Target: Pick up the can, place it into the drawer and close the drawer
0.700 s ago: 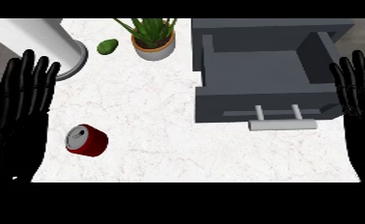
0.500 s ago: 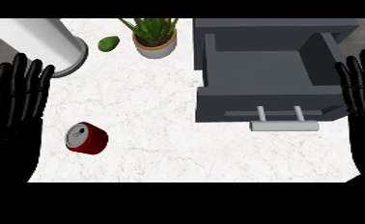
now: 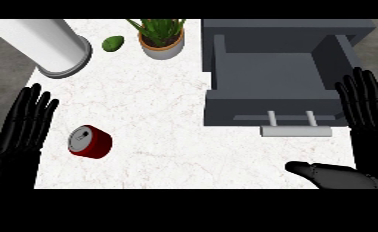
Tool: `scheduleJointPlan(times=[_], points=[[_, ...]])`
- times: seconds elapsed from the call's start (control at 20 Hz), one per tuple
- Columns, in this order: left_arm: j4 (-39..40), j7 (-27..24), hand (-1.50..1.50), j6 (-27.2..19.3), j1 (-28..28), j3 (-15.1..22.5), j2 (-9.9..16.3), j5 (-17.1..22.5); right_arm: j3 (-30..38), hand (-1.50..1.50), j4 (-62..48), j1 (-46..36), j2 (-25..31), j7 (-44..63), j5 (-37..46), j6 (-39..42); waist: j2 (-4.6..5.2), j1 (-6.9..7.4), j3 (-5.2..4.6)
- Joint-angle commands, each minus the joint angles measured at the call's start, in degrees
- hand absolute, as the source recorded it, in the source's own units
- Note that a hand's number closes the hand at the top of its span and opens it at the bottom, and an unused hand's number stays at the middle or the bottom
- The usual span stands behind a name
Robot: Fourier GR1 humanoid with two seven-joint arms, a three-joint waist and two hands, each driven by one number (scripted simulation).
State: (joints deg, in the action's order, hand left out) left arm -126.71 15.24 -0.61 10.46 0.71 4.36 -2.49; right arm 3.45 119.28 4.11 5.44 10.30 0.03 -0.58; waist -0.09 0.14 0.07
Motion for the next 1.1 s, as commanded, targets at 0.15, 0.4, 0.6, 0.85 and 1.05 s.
scheduleJointPlan(times=[0.15, 0.4, 0.6, 0.85, 1.05], points=[[-8.4, 7.8, -1.5, -0.6, 4.9, 2.9, -1.0, -3.1, 3.0, -1.5, 3.9, 4.9, 1.3, 1.8, -4.0, 3.2, -0.02, -0.12, -0.05], [-8.0, 7.3, -1.5, -1.3, 5.8, 0.9, -2.6, -1.0, 2.8, -1.5, 3.1, 10.6, -0.8, -3.5, -3.2, 4.2, -0.01, -0.17, -0.06], [-5.1, 9.2, -1.5, -2.3, 3.6, -0.6, -3.1, -1.4, 2.3, -1.5, 0.7, 7.4, -1.5, -3.2, -2.6, 4.2, 0.05, -0.12, -0.06], [-0.2, 5.2, -1.5, -2.5, 2.5, -1.9, -3.2, -2.1, 0.0, -1.5, 0.8, 8.7, -3.5, -4.9, 2.3, 3.0, 0.06, -0.15, -0.07], [4.1, 3.9, -1.5, -3.1, -0.5, -1.7, -3.1, -2.8, 4.2, -1.5, -0.6, 11.3, -1.8, -8.2, -1.4, 6.6, 0.06, -0.27, -0.06]])
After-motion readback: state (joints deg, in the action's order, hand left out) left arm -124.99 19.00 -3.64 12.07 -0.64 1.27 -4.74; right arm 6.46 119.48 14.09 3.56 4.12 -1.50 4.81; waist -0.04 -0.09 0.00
